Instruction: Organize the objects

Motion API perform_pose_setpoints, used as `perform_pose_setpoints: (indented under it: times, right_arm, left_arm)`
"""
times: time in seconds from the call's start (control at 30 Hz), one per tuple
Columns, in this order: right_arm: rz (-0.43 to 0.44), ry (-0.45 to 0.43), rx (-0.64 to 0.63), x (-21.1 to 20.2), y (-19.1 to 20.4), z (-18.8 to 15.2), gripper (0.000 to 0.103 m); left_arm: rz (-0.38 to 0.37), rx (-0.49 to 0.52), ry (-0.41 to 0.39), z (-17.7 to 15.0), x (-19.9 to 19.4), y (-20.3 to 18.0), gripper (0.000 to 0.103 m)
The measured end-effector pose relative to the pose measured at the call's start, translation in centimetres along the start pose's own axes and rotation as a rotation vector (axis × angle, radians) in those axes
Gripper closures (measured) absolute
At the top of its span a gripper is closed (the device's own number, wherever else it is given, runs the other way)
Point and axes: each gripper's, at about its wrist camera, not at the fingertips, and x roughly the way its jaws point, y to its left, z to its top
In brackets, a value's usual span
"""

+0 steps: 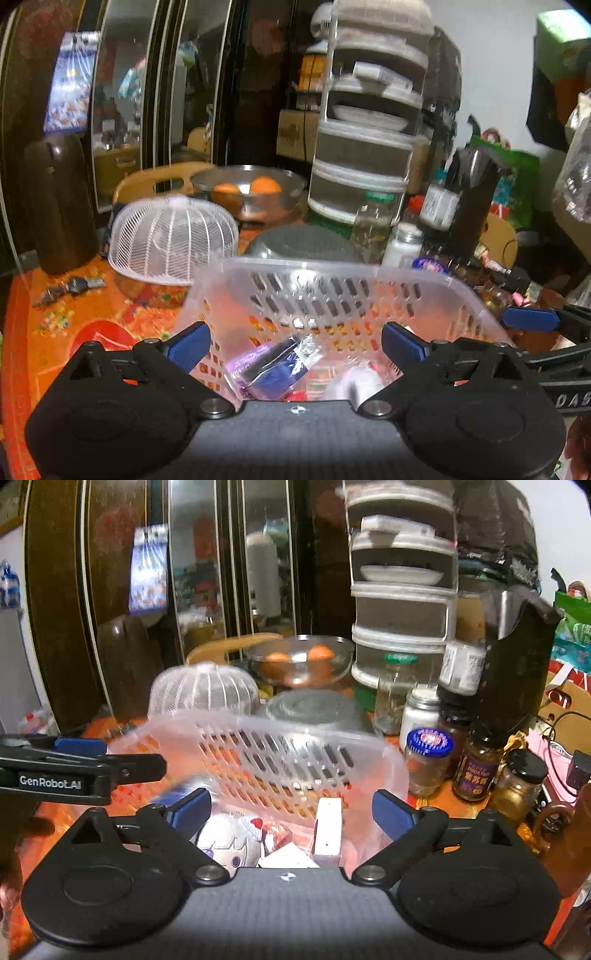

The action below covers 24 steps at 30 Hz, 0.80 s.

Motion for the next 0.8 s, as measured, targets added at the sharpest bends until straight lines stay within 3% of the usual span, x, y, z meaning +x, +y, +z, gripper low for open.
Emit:
perform_pose_setpoints:
  times: [0.17,0.27,0.4,0.57,0.67,0.8]
  right_arm:
    - [0.027,-0.059,0.031,-3.8,-0.6,0.2,0.000]
    - [0.036,-0.144,0.033,-7.4,0.0,-0.9,0.000]
    - [0.032,-0.147,0.051,-10.4,1.1,-2.8,0.000]
    - [-0.079,-0.179,0.066,-12.9,2.8,-5.6,0.000]
    - [-0.069,-0.228,0.057,-15.4,3.5,-6.5,0.000]
    - [-0.053,-0.204,0.015,-18.9,4.4,-6.9,0.000]
  left_arm:
    - [-0.034,0.020,-0.143,-0.6,-6.0,-0.3,0.002]
    - [-0.084,0.016,-0.217,-2.5,-9.7,-0.1,0.000]
    - [-0.075,0.040,-0.215,-4.1,-11.7,-0.8,0.000]
    - [-0.101,0.056,-0.153,-5.6,-13.7,-1.3,0.000]
    - [-0.133,0.040,-0.120,-6.2,-15.4,-1.2,0.000]
    - [-0.096,0.034,-0.098,-7.1,-18.7,-1.4,0.000]
